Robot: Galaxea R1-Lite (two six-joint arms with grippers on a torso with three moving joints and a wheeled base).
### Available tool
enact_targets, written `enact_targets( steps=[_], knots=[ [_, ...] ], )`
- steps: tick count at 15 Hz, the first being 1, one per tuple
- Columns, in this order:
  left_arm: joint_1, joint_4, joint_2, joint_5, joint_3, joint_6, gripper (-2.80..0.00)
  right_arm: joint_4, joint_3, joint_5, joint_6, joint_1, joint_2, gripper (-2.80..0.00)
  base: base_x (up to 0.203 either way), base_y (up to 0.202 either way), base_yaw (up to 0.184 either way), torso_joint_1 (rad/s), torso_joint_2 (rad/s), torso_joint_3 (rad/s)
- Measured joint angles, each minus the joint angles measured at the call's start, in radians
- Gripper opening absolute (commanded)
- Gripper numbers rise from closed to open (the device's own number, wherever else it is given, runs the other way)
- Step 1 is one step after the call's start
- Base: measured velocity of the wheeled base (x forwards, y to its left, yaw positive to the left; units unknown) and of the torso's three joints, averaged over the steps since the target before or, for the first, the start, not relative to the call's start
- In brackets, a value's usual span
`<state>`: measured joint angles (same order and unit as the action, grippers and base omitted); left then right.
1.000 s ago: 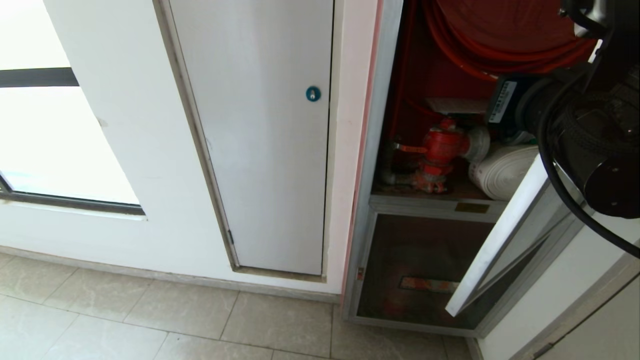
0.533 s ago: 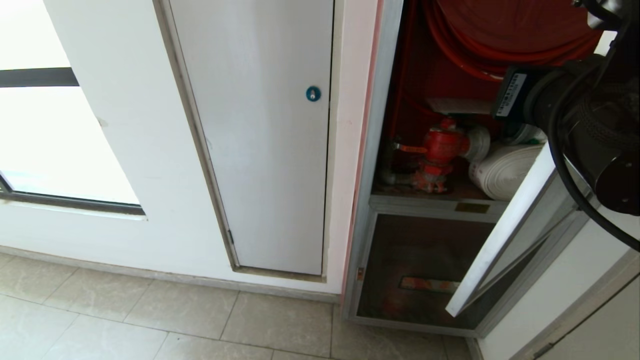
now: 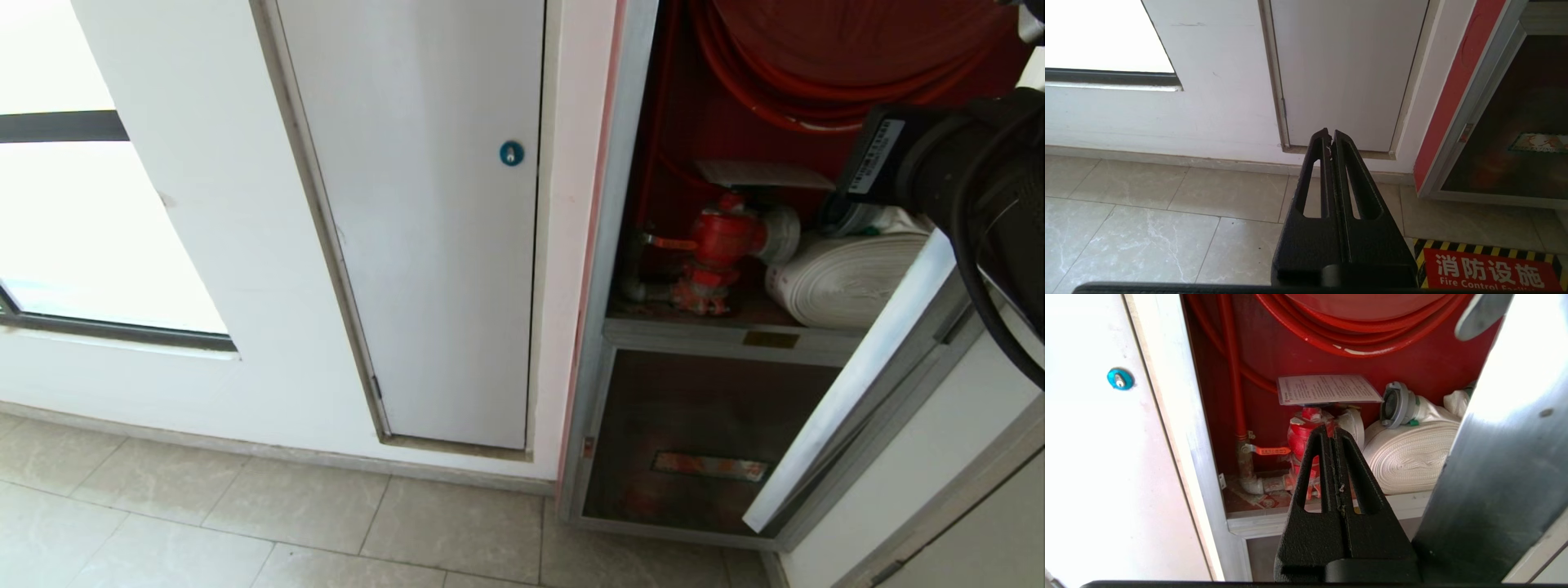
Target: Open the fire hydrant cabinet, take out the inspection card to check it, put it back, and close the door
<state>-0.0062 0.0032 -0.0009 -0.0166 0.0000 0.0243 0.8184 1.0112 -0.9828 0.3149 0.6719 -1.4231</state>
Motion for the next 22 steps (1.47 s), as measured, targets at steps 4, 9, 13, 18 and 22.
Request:
enact_targets(
  steps=[4, 9, 13, 18, 22],
  knots=[
    [0.000, 0.000, 0.000, 0.000, 0.000, 0.000, -2.80, 0.000, -0.043, 0.000, 0.000, 0.000, 0.045, -2.80, 0.000, 0.000, 0.000, 0.000, 0.00, 0.000],
    [0.000, 0.000, 0.000, 0.000, 0.000, 0.000, -2.80, -0.005, -0.095, -0.001, 0.000, 0.000, 0.116, -2.80, 0.000, 0.000, 0.000, 0.000, 0.00, 0.000],
    [0.000, 0.000, 0.000, 0.000, 0.000, 0.000, -2.80, -0.006, -0.119, -0.001, 0.002, 0.000, 0.165, -2.80, 0.000, 0.000, 0.000, 0.000, 0.00, 0.000],
    [0.000, 0.000, 0.000, 0.000, 0.000, 0.000, -2.80, -0.003, -0.147, -0.001, 0.004, 0.000, 0.199, -2.80, 0.000, 0.000, 0.000, 0.000, 0.00, 0.000],
    [0.000, 0.000, 0.000, 0.000, 0.000, 0.000, -2.80, -0.005, -0.155, -0.005, 0.002, 0.000, 0.215, -2.80, 0.000, 0.000, 0.000, 0.000, 0.00, 0.000]
  ],
)
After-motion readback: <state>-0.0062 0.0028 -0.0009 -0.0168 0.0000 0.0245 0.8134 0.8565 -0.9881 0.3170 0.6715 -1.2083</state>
